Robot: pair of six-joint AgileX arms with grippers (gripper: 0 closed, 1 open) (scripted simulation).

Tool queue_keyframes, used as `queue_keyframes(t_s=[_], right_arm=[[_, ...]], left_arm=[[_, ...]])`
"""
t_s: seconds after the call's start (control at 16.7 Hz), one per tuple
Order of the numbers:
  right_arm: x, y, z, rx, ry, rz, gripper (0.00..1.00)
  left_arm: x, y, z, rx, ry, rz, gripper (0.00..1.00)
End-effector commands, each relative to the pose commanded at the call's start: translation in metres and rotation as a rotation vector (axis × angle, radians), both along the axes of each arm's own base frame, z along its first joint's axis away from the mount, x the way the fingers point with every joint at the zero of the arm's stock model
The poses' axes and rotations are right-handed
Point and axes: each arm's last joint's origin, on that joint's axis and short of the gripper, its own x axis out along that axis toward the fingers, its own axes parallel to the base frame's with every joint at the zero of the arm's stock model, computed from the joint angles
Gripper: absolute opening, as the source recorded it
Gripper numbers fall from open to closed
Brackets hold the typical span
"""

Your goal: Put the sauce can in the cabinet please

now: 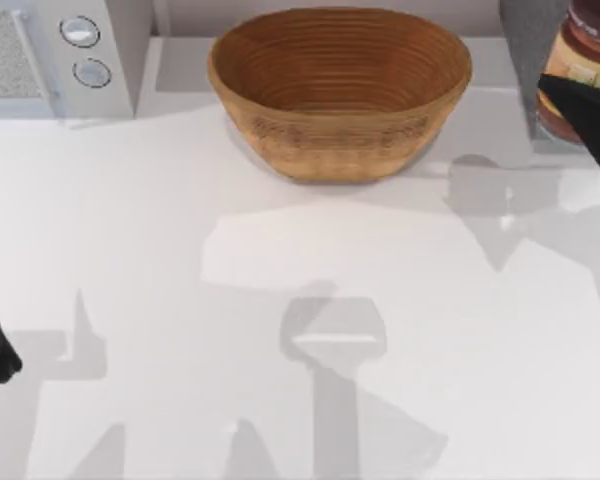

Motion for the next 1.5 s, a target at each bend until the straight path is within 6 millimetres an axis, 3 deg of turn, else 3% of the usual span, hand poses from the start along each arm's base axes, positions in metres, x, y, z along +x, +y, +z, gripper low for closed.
queue_keyframes(t_s=[0.42,0.54,0.72,0.96,1.08,1.5], right_arm=[[-0.098,-0.015,0.013,-0.056,-0.114,-0.449,0.00],[-0.128,-0.019,0.005,-0.060,-0.167,-0.582,0.00],[-0.158,-0.025,-0.024,-0.056,-0.181,-0.762,0.00],[-0.169,-0.030,-0.074,-0.067,-0.084,-0.922,0.00],[-0.169,-0.031,-0.089,-0.074,-0.044,-0.946,0.00],[-0.169,-0.030,-0.089,-0.074,-0.036,-0.945,0.00]], left_arm=[[0.000,0.000,0.000,0.000,0.000,0.000,1.00],[0.000,0.000,0.000,0.000,0.000,0.000,1.00],[0.000,0.000,0.000,0.000,0.000,0.000,1.00],[0.000,0.000,0.000,0.000,0.000,0.000,1.00],[0.000,0.000,0.000,0.000,0.000,0.000,1.00],[0.000,0.000,0.000,0.000,0.000,0.000,1.00]])
